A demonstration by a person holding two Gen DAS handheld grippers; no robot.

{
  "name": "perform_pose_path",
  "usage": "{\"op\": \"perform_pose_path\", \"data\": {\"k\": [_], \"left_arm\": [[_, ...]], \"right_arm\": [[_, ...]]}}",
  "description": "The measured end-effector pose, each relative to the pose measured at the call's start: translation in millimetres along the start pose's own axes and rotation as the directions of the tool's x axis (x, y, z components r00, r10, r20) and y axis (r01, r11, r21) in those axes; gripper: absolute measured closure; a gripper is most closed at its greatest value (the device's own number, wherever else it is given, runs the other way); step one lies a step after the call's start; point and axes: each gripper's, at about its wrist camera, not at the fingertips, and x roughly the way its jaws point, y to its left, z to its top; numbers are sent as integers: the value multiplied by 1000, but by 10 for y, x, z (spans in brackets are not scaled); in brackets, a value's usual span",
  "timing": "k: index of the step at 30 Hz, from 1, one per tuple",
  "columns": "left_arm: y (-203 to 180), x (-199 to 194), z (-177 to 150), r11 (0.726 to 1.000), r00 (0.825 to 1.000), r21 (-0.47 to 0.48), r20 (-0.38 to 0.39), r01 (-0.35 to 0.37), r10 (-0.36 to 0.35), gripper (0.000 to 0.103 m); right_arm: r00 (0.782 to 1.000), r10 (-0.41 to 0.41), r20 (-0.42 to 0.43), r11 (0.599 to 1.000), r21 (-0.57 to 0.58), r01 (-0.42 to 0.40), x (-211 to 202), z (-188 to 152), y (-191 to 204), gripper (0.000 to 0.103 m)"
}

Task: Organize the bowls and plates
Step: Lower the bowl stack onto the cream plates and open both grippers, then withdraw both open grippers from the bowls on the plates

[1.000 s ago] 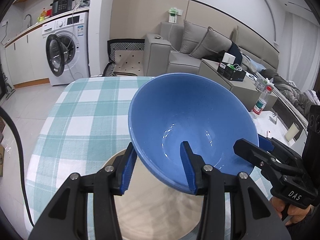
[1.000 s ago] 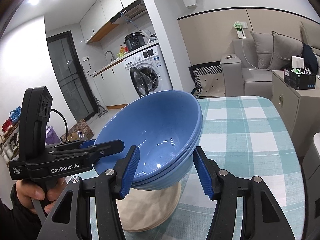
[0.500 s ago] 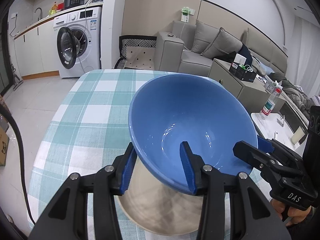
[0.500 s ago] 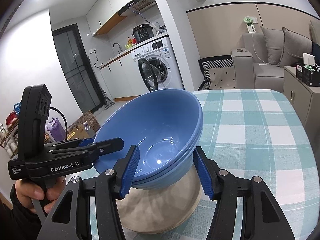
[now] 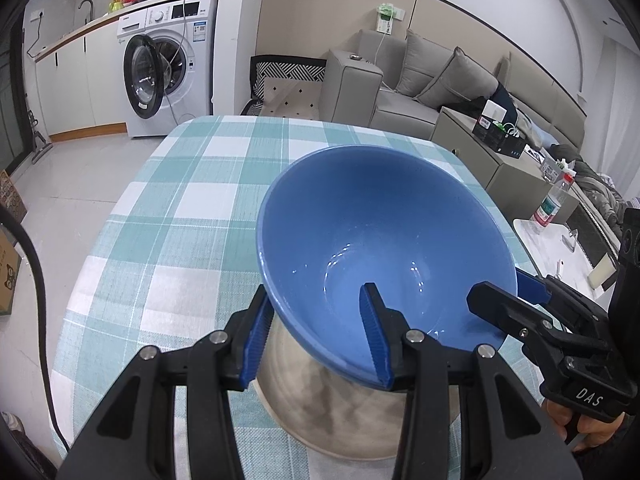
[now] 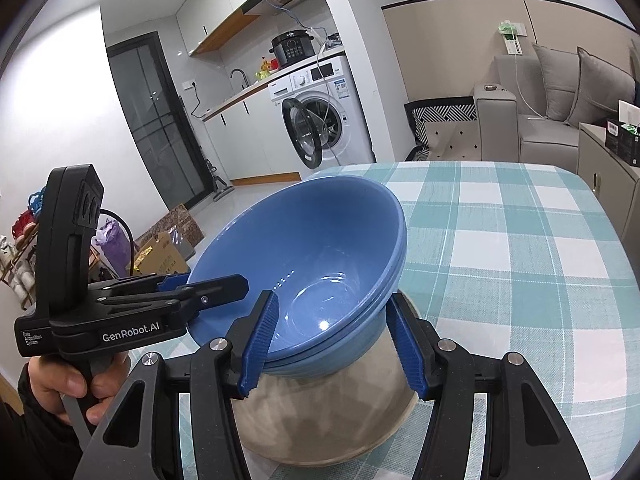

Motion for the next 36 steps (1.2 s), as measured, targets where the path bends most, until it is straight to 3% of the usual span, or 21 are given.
{"op": "perform_pose_path", "data": {"k": [15, 20, 22, 25, 27, 30, 32, 33, 36], "left_arm": [[-9, 33, -4, 1000, 1000, 2, -2, 12, -12, 59], [-3, 38, -9, 1000, 1000, 13, 2, 16, -16, 53], [-7, 37, -12, 1000, 1000, 27, 9, 8, -9, 41], [-7, 12, -29, 999, 999, 42, 31, -20, 18, 34], [22, -5, -35, 999, 999, 43, 40, -31, 30, 23], [82, -63, -66, 998, 997, 49, 67, -45, 42, 17], [141, -116, -80, 997, 995, 52, 87, -51, 47, 7], [175, -148, -86, 997, 994, 51, 102, -53, 48, 1], [280, -254, -112, 997, 987, 53, 156, -60, 51, 0]], "right_arm": [[1000, -4, -4, 1000, 8, 4, 38, -20, -67, 45], [1000, -14, -4, 1000, -3, 14, 33, -32, -46, 44], [1000, -28, 1, 999, -25, 28, 13, -29, 0, 39], [998, -65, 7, 996, -67, 65, 4, -33, 48, 23], [997, -75, 11, 994, -77, 76, -6, -32, 55, 18], [996, -83, 19, 994, -76, 84, -19, -19, 39, 12], [996, -80, 28, 994, -71, 82, -41, -9, 30, 1], [996, -74, 41, 994, -72, 77, -65, -2, 28, 1], [995, -79, 69, 992, -95, 85, -120, 1, 44, 1]]}}
